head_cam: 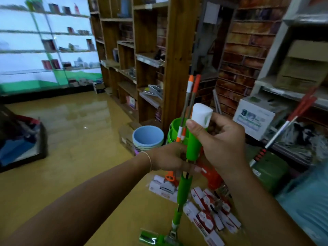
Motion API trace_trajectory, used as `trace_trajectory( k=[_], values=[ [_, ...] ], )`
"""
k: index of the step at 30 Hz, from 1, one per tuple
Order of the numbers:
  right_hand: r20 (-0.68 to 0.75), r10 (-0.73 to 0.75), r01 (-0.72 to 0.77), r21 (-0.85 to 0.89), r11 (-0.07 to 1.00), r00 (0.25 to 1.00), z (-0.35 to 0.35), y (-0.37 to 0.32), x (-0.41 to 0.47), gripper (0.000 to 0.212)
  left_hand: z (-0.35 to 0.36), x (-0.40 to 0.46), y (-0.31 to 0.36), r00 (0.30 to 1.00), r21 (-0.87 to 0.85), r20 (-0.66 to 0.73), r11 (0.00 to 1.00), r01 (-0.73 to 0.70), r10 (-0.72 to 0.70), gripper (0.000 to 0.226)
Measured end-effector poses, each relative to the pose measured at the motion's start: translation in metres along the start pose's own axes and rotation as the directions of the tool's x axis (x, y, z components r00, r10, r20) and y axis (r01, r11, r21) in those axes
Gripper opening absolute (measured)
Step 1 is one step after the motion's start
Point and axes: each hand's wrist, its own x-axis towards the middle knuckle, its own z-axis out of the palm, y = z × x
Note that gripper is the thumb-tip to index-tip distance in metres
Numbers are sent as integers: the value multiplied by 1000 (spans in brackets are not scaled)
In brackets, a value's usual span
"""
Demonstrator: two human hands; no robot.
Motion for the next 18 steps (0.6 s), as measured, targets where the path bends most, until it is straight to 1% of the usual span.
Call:
trace_trajectory(
  k=[1, 2, 4, 5, 6, 7, 10, 11, 14, 15, 16, 17, 18],
  values=[
    [18, -8, 7, 16, 1000, 1000, 18, -3, 5, 24, -14, -13, -9, 999, -15, -54, 1000, 2, -3, 25],
    [33, -15, 14, 30, 999, 999, 37, -5, 10, 23, -26, -26, -19, 993, -24, -120, 1000, 8, -11, 36],
    [61, -40, 36, 65, 997, 997, 74, -9, 19, 23, -50, -52, -36, 969, -16, -244, 999, 35, -38, 65],
    [75, -55, 49, 78, 996, 996, 92, -12, 23, 24, -62, -65, -44, 956, -18, -290, 999, 43, -46, 73],
    [90, -70, 61, 92, 994, 993, 110, -14, 28, 25, -75, -77, -51, 941, -24, -334, 999, 47, -53, 73],
    [103, -79, 67, 113, 991, 992, 127, -16, 33, 26, -87, -89, -55, 926, -34, -373, 998, 50, -59, 67],
    [143, -101, 75, 174, 982, 985, 174, -18, 48, 24, -123, -117, -69, 875, -64, -476, 996, 64, -87, 41],
    [154, -107, 77, 188, 979, 982, 189, -19, 53, 22, -133, -124, -75, 858, -70, -505, 995, 67, -93, 40],
    [191, -109, 65, 222, 973, 976, 235, -16, 68, 19, -162, -144, -93, 805, -124, -577, 989, 79, -137, 57],
    [206, -108, 57, 236, 970, 973, 251, -13, 73, 18, -172, -151, -97, 786, -135, -599, 987, 90, -154, 60],
    [221, -106, 49, 252, 967, 969, 268, -9, 78, 17, -182, -158, -103, 765, -141, -620, 984, 107, -172, 60],
    [237, -100, 33, 271, 962, 966, 284, -6, 83, 16, -191, -166, -105, 748, -146, -638, 983, 114, -182, 54],
    [255, -94, 15, 295, 955, 962, 302, -3, 87, 15, -202, -173, -110, 726, -150, -659, 980, 127, -196, 43]
  ],
)
